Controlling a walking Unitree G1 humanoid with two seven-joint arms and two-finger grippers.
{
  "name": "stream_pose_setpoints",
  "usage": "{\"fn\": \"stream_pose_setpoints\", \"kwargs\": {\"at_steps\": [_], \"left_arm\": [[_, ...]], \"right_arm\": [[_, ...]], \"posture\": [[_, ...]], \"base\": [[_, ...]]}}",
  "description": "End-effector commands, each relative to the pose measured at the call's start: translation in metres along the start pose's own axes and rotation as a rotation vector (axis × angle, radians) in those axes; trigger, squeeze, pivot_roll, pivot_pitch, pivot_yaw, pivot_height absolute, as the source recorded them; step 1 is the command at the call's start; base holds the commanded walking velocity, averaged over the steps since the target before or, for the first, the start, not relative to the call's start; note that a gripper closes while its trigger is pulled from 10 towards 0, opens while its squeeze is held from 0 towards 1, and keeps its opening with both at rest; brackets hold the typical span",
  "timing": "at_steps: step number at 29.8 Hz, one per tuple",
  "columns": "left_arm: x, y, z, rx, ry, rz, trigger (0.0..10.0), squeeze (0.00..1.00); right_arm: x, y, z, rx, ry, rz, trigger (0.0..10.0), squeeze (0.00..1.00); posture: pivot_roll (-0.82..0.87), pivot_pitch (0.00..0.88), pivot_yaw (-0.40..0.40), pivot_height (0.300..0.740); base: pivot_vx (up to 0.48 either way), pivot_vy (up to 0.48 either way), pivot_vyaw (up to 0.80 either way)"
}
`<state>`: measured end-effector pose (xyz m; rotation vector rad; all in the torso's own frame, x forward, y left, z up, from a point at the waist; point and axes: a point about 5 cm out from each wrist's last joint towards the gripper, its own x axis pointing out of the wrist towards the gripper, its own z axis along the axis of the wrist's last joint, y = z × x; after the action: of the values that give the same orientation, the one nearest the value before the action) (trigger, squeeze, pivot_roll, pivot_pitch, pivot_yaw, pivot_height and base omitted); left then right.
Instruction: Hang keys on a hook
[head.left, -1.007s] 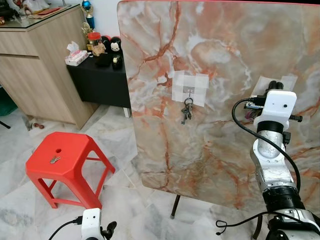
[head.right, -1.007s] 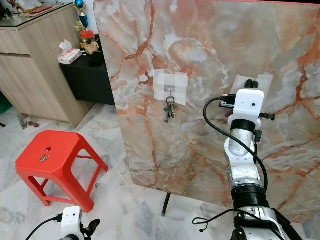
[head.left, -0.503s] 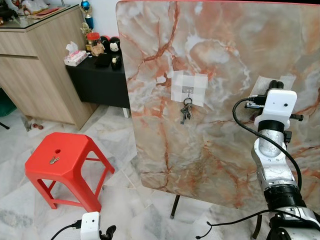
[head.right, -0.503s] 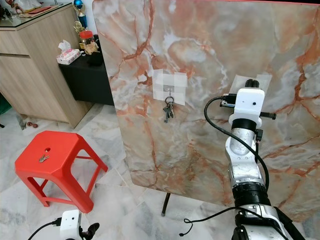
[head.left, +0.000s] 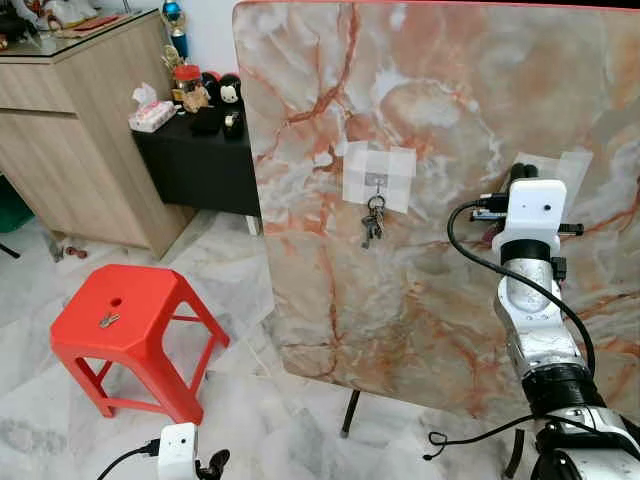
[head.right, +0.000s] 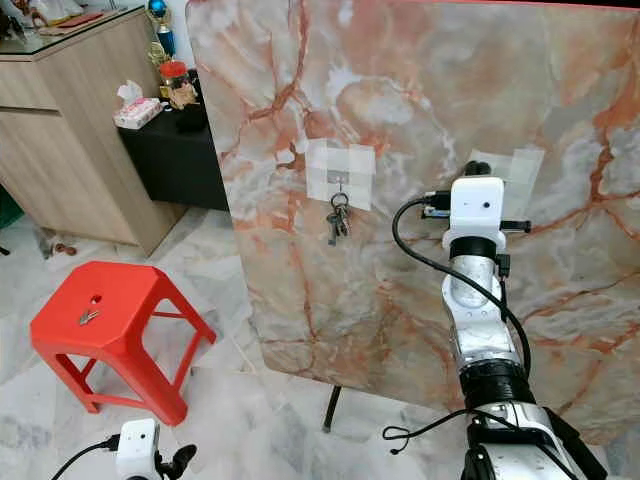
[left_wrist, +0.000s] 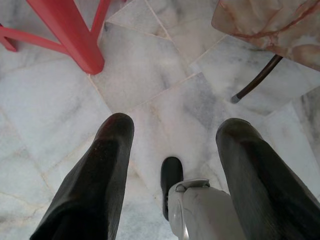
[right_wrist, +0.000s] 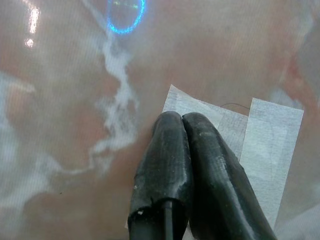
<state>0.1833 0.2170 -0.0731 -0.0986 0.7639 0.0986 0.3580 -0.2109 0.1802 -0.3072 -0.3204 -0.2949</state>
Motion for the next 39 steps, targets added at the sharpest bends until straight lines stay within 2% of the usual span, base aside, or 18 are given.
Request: {"fn": "stream_pose_setpoints", "kwargs": {"at_steps": [1,13,16,18,24,35,39], "left_arm": [[0.001,-0.001,0.003,-0.001,-0.008,0.006,10.0,0.00],[0.001,-0.002,0.003,-0.001,-0.012,0.004,10.0,0.00],[0.001,-0.001,0.003,-0.002,-0.011,0.005,10.0,0.00],[0.001,0.000,0.002,0.000,-0.009,0.006,10.0,0.00],[0.000,0.000,0.001,-0.001,-0.002,0.007,10.0,0.00],[-0.001,0.003,-0.003,-0.003,0.018,0.016,10.0,0.00],[-0.001,0.003,-0.002,-0.002,0.020,0.018,10.0,0.00]], "right_arm": [[0.006,0.000,0.008,-0.016,-0.035,0.008,10.0,0.00],[0.008,-0.006,0.007,-0.031,-0.031,-0.022,10.0,0.00],[0.008,-0.010,0.011,-0.023,-0.058,-0.052,10.0,0.00],[0.010,-0.015,0.021,-0.004,-0.116,-0.085,10.0,0.00],[0.009,-0.020,0.029,0.016,-0.162,-0.146,10.0,0.00],[0.007,-0.020,0.026,0.034,-0.149,-0.165,10.0,0.00],[0.006,-0.016,0.019,0.019,-0.100,-0.142,10.0,0.00]], "posture": [[-0.01,0.000,0.008,0.740],[0.00,0.000,0.008,0.740],[0.00,0.000,0.009,0.740],[-0.01,0.000,0.009,0.740],[0.00,0.000,0.008,0.740],[0.00,0.000,0.008,0.740],[0.00,0.000,0.008,0.740]], "base": [[0.000,0.000,0.00],[0.000,0.000,0.00],[0.000,0.000,0.00],[0.000,0.000,0.00],[0.000,0.000,0.00],[0.000,0.000,0.00],[0.000,0.000,0.00]]}}
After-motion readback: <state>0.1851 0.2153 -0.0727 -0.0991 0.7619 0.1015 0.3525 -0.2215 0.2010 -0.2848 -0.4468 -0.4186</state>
